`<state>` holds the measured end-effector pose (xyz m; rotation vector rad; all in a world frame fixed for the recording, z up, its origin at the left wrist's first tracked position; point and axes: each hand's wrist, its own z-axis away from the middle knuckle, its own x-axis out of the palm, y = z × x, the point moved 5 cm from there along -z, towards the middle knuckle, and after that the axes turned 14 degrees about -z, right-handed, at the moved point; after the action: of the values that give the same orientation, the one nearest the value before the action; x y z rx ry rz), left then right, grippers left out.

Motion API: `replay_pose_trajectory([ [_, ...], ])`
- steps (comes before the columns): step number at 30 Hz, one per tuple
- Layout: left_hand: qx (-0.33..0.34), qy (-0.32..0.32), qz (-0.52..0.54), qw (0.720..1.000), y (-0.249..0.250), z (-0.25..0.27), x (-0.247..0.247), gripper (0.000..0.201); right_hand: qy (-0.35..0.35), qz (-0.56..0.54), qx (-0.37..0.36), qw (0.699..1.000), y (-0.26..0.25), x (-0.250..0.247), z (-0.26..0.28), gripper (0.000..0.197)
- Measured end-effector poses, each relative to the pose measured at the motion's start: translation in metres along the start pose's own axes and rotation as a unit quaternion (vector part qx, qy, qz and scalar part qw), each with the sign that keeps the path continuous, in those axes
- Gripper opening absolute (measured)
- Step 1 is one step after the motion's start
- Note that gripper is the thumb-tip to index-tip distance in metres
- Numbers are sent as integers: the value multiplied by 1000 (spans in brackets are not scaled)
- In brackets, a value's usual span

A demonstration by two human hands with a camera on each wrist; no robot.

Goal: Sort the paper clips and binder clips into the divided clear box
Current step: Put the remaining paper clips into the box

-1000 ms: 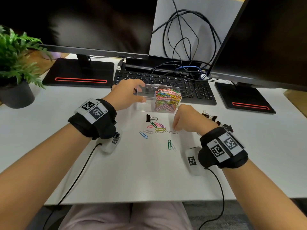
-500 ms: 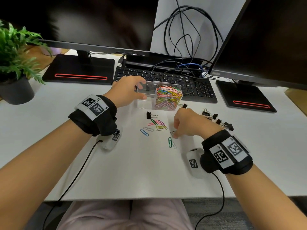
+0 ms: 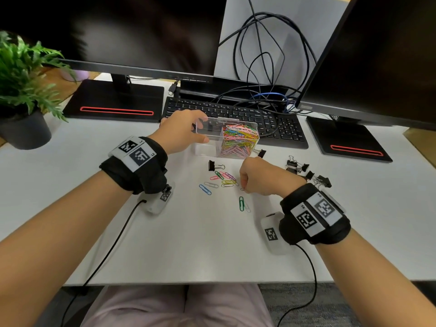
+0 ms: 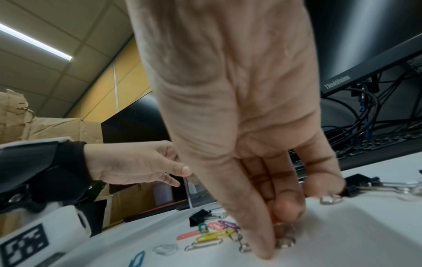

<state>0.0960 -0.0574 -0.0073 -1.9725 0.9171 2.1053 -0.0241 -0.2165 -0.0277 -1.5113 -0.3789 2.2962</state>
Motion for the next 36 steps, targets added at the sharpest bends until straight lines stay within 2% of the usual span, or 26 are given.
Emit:
replay_pose_trajectory([
  [12,2,9,1,1000,1,2,-2,52,54,24,-4,998,0,-4,0,12],
  [24,0,10,2,1000,2,4,-4,53,9,-8,-17,1000,6,-7,2,10],
  [27,0,10,3,1000,1,3,-3,52,93,-100,-66,988,3,-33,4,11],
  [32,5,7,6,1000,0,2,-2,52,298,-270,-120,908,0,-95,4,14],
  [34,1,8,4,1000,0,3,-2,52,330,-301,-115,888,1,-107,-4,9],
  [36,-2,8,3,1000,0,4,-3,53,324,-298,-100,892,1,-109,-14,7],
])
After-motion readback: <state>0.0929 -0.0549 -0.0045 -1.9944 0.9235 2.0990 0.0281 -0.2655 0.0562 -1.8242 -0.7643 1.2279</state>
